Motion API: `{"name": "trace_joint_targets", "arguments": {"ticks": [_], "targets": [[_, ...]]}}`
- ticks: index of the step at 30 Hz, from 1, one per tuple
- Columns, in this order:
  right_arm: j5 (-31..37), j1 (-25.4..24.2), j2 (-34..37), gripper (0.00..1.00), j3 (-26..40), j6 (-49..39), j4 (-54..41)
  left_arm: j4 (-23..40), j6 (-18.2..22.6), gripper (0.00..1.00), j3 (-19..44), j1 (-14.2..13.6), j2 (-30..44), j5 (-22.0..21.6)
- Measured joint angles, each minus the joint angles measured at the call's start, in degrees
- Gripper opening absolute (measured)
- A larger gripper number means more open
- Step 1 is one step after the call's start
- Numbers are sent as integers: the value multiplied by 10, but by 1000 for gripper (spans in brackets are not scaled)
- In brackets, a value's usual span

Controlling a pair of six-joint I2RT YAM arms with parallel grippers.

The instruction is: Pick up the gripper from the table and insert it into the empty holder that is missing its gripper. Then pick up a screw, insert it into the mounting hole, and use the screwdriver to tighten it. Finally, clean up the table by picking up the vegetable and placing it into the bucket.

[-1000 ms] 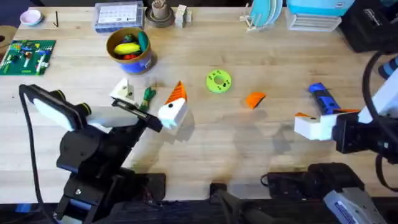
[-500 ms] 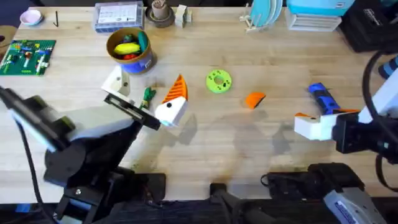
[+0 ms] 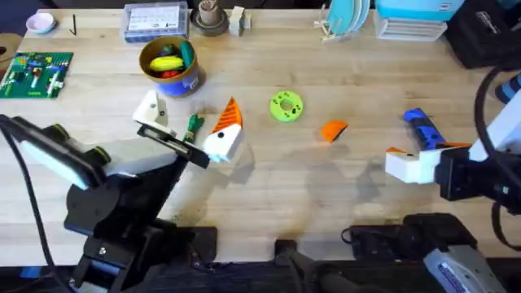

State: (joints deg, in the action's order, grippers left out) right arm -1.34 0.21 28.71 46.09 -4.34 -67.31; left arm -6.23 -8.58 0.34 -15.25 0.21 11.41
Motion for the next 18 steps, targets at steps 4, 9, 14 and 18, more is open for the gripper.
{"name": "trace_joint_targets", "arguments": {"ticks": [4,9,14,18], "targets": [[0,0,0,982,0,0,0,59,0,992,0,0,0,31],[0,0,0,982,0,0,0,95,0,992,0,0,1,70],[0,0,0,982,0,0,0,94,0,992,0,0,1,83],[0,0,0,982,0,0,0,94,0,992,0,0,1,86]]}}
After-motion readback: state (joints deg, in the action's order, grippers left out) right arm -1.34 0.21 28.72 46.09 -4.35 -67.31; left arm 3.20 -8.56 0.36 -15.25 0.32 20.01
